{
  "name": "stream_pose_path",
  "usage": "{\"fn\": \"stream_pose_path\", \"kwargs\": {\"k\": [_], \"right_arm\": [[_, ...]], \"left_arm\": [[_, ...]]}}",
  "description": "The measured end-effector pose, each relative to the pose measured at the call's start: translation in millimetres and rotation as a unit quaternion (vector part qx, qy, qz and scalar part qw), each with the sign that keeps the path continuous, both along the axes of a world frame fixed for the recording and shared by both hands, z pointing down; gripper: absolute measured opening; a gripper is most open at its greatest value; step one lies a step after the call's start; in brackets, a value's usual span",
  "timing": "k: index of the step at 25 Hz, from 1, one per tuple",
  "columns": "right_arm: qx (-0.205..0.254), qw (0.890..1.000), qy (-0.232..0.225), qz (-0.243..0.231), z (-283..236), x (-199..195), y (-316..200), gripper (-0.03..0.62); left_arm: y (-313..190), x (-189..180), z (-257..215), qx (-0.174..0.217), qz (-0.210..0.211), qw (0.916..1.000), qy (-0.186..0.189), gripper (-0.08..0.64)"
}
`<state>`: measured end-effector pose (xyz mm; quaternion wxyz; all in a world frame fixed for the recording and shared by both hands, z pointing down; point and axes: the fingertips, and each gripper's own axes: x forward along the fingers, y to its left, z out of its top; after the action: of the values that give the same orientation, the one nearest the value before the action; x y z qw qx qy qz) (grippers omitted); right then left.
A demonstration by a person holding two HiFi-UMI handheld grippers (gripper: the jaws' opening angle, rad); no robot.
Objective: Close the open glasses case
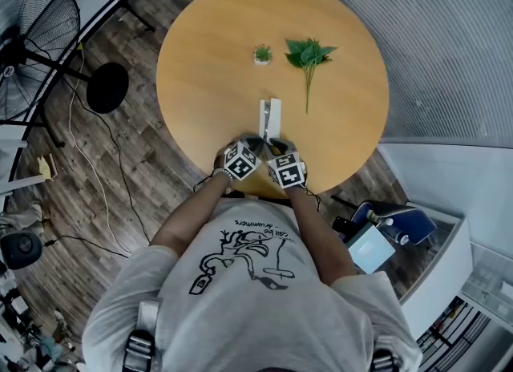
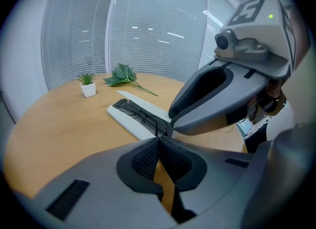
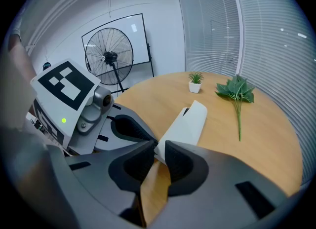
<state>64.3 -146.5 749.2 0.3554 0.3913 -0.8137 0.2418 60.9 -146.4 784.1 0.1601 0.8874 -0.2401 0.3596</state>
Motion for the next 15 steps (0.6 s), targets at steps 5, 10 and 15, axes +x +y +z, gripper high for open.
{"fn": "stream_pose_path", "kwargs": {"k": [5,10,15], "right_arm": [[-0.002,1.000,-0.001,-0.004,0.2,-2.8,1.7,0.078],[-0.006,1.000,-0.006,-0.004,3.3,-6.8,2.0,0.078],[-0.011,1.000,-0.010,-0.003,3.7,-7.1,2.1,0.078]], "left_arm": [[0.8,0.6,-1.1,0.000,-0.006,1.0000,0.002,0.020],[1.0,-1.1,-1.3,0.000,-0.013,0.9999,0.000,0.020],[0.9,-2.4,0.2,-0.012,-0.031,0.9995,0.005,0.020]]}}
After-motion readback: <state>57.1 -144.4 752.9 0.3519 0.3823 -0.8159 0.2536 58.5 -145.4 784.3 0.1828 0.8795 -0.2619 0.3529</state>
